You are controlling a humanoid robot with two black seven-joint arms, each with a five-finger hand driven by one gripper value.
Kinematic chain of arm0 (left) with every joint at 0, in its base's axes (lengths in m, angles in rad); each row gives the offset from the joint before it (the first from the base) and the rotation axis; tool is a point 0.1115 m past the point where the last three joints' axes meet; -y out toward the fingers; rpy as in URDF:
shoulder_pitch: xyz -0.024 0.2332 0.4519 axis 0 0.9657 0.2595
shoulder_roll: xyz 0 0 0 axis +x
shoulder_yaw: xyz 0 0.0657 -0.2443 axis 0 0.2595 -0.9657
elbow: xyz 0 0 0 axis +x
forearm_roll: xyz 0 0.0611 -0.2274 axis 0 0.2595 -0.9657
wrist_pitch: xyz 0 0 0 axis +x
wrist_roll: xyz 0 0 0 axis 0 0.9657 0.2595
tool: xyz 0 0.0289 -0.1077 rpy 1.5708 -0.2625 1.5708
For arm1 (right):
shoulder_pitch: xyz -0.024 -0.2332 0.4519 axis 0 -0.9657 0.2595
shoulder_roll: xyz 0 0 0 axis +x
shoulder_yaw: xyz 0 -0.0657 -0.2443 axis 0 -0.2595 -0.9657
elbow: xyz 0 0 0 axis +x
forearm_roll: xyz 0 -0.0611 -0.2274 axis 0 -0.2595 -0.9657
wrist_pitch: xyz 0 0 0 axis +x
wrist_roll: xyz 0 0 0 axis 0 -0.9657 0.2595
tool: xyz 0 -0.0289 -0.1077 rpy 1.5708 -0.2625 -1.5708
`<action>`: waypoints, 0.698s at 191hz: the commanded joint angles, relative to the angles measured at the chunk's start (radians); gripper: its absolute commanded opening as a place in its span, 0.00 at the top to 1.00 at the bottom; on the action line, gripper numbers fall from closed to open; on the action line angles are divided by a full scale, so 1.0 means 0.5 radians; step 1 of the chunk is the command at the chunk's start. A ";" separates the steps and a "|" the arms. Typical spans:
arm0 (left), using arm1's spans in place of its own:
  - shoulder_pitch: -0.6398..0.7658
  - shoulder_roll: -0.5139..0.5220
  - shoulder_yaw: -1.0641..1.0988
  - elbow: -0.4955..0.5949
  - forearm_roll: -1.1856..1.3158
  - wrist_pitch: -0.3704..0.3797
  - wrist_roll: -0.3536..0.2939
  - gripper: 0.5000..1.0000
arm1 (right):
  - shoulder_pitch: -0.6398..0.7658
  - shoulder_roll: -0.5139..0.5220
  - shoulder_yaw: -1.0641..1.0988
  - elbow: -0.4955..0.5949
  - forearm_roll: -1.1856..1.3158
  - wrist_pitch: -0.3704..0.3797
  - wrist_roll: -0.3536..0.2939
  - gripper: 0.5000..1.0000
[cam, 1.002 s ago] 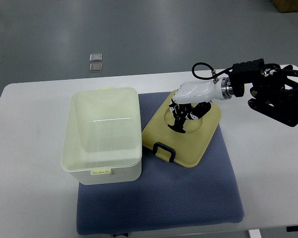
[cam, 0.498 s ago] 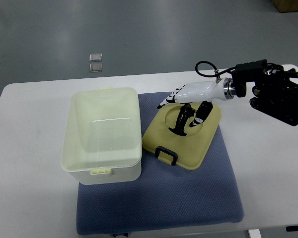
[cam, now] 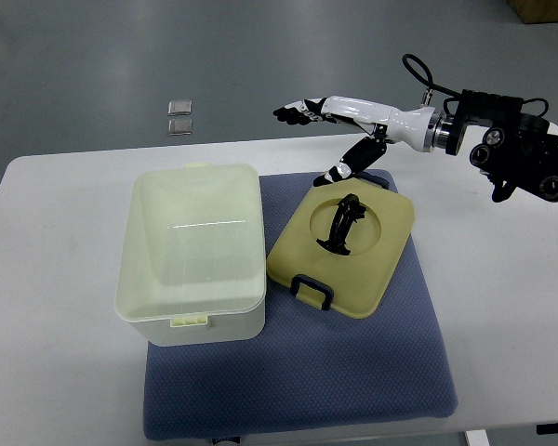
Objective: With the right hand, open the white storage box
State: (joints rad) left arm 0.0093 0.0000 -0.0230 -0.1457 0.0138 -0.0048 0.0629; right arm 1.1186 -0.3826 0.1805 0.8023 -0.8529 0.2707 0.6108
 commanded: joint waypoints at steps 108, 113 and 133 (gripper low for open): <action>0.000 0.000 0.000 0.000 0.000 0.000 0.000 0.00 | -0.406 0.244 0.145 -0.463 1.945 -0.161 -0.268 0.15; 0.000 0.000 0.000 0.000 0.000 0.000 0.000 0.00 | -0.418 0.253 0.164 -0.466 1.960 -0.167 -0.264 0.15; 0.000 0.000 0.000 0.000 0.000 0.000 0.000 0.00 | -0.488 0.268 0.292 -0.466 1.994 -0.176 -0.252 0.14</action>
State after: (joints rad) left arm 0.0092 0.0000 -0.0230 -0.1457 0.0138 -0.0048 0.0629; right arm 0.9073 -0.2582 0.2697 0.5716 0.1276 0.1876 0.4803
